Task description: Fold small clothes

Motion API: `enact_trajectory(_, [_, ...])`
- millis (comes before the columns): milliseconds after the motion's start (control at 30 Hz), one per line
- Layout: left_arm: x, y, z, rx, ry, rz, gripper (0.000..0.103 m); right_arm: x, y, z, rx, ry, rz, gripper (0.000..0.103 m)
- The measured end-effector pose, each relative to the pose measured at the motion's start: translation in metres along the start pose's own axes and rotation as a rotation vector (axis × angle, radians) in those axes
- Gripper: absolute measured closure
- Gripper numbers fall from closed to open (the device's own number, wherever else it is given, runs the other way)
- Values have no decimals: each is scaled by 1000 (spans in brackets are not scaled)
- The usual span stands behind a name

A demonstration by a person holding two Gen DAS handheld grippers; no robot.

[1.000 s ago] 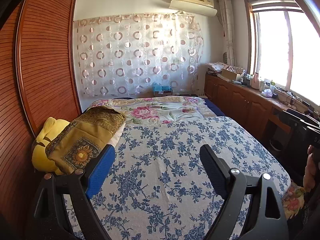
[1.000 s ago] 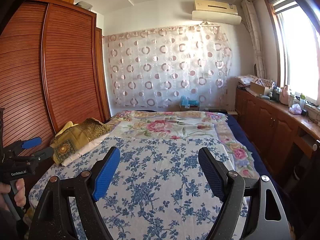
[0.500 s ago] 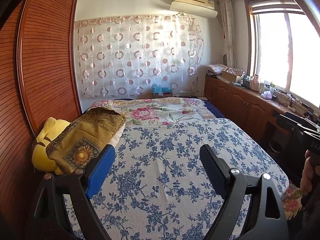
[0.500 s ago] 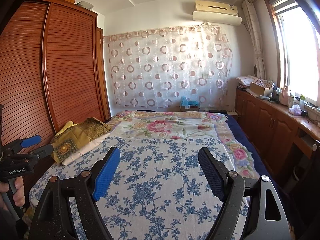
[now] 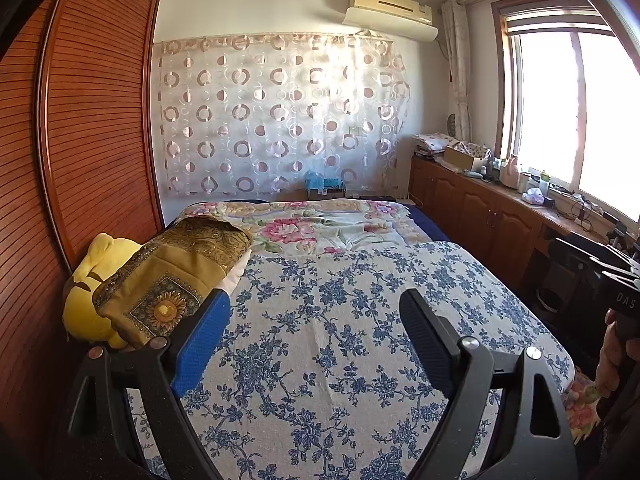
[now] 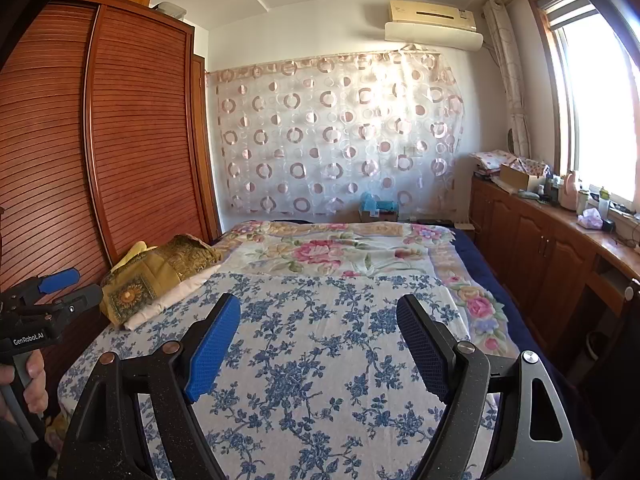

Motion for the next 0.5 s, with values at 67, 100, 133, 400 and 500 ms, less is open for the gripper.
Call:
enact_trajectory(67, [0,0,0,-1,1,0,16,0,0,-1,-1,-1,0,21])
enact_trajectory(100, [0,0,1,0,1,0,16,0,0,-1,-1,-2,0,21])
enact_trajectory(133, [0,0,1,0,0,-1,16,-1,0,-2,-2,-2,1,21])
enact_trajectory(400, [-1,0,1,0,-2,-2,16,-1,0,-4,-3,-6,1,21])
enact_trajectory(500, [-1,0,2,-2,-1,-3,16,-2,0,-4,-4,-7,1,21])
Point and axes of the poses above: each gripper's, at about its wrist camera, not at the fingertips, and x roughly the way its jaws point, z to its left, y to its underside, the point moved 5 cm from there along x, roughly the way its jaws point, and after that the axes turned 2 degrees about -x, right-handed, at the moved point
